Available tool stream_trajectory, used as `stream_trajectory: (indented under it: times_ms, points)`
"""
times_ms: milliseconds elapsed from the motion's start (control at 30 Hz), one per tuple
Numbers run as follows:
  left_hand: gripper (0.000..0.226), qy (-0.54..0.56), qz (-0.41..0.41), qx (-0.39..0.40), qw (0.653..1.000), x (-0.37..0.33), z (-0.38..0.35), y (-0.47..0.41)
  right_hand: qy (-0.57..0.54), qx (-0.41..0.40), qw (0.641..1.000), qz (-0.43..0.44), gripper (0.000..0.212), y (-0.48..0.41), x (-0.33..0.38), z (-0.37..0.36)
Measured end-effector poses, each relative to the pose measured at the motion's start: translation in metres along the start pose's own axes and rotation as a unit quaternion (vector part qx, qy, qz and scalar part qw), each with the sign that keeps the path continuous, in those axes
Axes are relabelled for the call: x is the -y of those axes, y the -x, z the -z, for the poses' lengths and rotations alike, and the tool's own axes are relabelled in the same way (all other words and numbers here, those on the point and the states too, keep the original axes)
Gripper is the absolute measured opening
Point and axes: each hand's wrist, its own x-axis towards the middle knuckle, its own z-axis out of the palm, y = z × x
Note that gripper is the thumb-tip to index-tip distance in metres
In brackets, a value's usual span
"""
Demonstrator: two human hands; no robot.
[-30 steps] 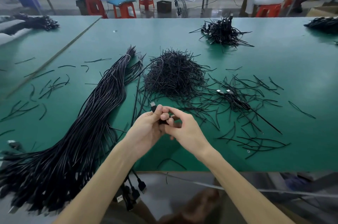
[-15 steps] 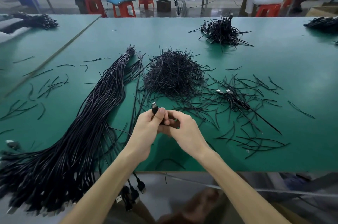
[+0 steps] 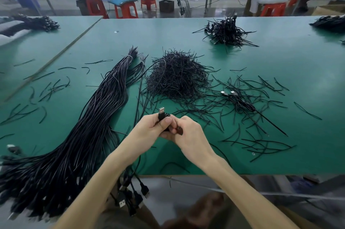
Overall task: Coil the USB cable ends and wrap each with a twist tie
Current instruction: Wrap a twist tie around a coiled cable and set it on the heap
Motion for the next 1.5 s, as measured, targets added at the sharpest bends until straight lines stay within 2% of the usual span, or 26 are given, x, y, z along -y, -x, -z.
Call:
stream_trajectory:
  times_ms: [100, 167, 200, 267, 333, 433, 533, 600, 700, 767, 833, 933, 1033, 1133, 1233, 1300, 1367, 1433, 1500]
  points:
    - [0.026, -0.101, -0.034, -0.065, 0.992, 0.001, -0.006, 0.001, -0.053, -0.008, 0.999, 0.009, 0.015, -0.001, 0.003, 0.002]
    - [0.026, -0.202, -0.035, -0.128, 0.970, 0.003, -0.008, 0.001, -0.016, -0.014, 0.999, 0.026, 0.022, -0.001, 0.002, 0.004]
    - [0.028, -0.192, -0.028, -0.128, 0.973, 0.005, -0.007, 0.001, 0.003, -0.014, 0.999, 0.032, 0.024, 0.000, 0.001, 0.005]
    - [0.030, -0.084, -0.012, -0.093, 0.992, 0.007, -0.005, 0.004, 0.024, -0.011, 0.999, 0.034, 0.018, 0.001, -0.002, 0.007]
    - [0.025, -0.032, -0.001, -0.088, 0.996, 0.010, -0.001, 0.006, 0.042, 0.000, 0.999, 0.030, 0.018, 0.003, -0.004, 0.006]
    - [0.017, 0.023, 0.009, -0.100, 0.995, 0.017, 0.003, 0.007, 0.077, 0.023, 0.996, 0.032, 0.034, 0.004, -0.008, 0.005]
    - [0.019, 0.058, 0.016, -0.101, 0.993, 0.022, 0.008, 0.006, 0.096, 0.044, 0.994, 0.027, 0.060, 0.004, -0.007, 0.003]
    - [0.018, 0.081, 0.018, -0.104, 0.991, 0.026, 0.008, 0.005, 0.099, 0.050, 0.993, 0.028, 0.066, 0.004, -0.004, 0.001]
    - [0.015, 0.116, 0.018, -0.104, 0.988, 0.029, 0.005, 0.006, 0.061, 0.038, 0.997, 0.020, 0.051, 0.006, -0.001, -0.002]
    - [0.015, 0.128, 0.017, -0.102, 0.986, 0.031, 0.003, 0.006, 0.012, 0.029, 0.999, -0.014, 0.035, 0.006, -0.003, 0.000]
    - [0.018, 0.119, 0.020, -0.097, 0.988, 0.031, 0.002, 0.005, -0.006, 0.045, 0.998, -0.046, 0.030, 0.006, -0.005, 0.003]
    - [0.020, 0.078, 0.032, -0.089, 0.992, 0.030, 0.004, 0.002, 0.039, 0.084, 0.995, -0.048, 0.030, 0.008, -0.007, 0.008]
    - [0.035, 0.031, 0.030, -0.079, 0.996, 0.027, 0.011, -0.001, 0.143, 0.096, 0.985, -0.008, 0.024, 0.011, -0.008, 0.014]
    - [0.022, -0.099, -0.020, -0.033, 0.994, 0.024, 0.018, 0.000, 0.282, 0.109, 0.951, 0.057, 0.023, 0.014, -0.012, 0.016]
    - [0.011, -0.197, -0.049, -0.013, 0.979, 0.024, 0.019, 0.005, 0.339, 0.116, 0.928, 0.100, 0.022, 0.014, -0.015, 0.012]
    - [0.013, -0.277, -0.070, 0.008, 0.958, 0.024, 0.019, 0.007, 0.350, 0.110, 0.924, 0.110, 0.015, 0.013, -0.016, 0.011]
    - [0.023, -0.352, -0.071, 0.058, 0.932, 0.022, 0.016, 0.008, 0.355, 0.103, 0.922, 0.116, 0.011, 0.012, -0.015, 0.011]
    - [0.043, -0.395, -0.026, 0.103, 0.912, 0.021, 0.011, 0.009, 0.355, 0.098, 0.922, 0.120, 0.019, 0.011, -0.012, 0.009]
    - [0.054, -0.443, -0.013, 0.114, 0.889, 0.021, 0.009, 0.010, 0.357, 0.086, 0.922, 0.124, 0.021, 0.010, -0.008, 0.007]
